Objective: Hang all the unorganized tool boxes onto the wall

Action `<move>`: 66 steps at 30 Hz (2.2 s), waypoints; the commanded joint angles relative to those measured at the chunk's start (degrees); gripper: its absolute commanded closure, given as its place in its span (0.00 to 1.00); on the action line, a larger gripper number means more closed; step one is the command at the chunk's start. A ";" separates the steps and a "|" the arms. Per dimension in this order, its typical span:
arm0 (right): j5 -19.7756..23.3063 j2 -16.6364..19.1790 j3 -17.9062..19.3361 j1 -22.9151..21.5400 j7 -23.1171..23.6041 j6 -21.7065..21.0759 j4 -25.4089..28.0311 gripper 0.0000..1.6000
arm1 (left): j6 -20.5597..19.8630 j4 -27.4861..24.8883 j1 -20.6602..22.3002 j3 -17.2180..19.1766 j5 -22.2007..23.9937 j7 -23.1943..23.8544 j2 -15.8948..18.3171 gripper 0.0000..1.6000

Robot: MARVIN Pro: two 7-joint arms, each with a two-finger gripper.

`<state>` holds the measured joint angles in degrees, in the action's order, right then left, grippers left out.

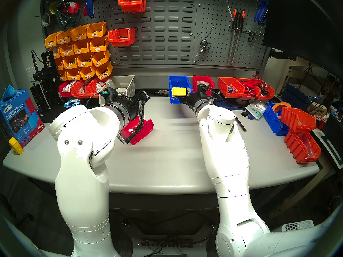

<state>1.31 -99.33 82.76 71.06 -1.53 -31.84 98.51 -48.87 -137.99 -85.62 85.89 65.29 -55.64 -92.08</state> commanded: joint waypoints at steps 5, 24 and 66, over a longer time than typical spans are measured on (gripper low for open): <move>-0.11 -3.09 0.76 -6.52 -3.56 2.96 -2.17 1.00 | -0.02 -0.53 0.17 -0.06 -0.04 0.02 0.04 0.00; 0.48 -1.41 2.80 -11.61 -2.76 2.94 -6.93 1.00 | -0.02 -0.54 0.16 -0.07 -0.05 0.02 0.04 0.00; -0.65 0.04 1.36 -13.45 0.25 0.18 -11.39 1.00 | -0.02 -0.56 0.15 -0.07 -0.05 0.01 0.05 0.00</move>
<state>0.72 -98.69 84.34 60.12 -1.05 -33.03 87.12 -48.86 -138.00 -85.62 85.89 65.29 -55.65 -92.08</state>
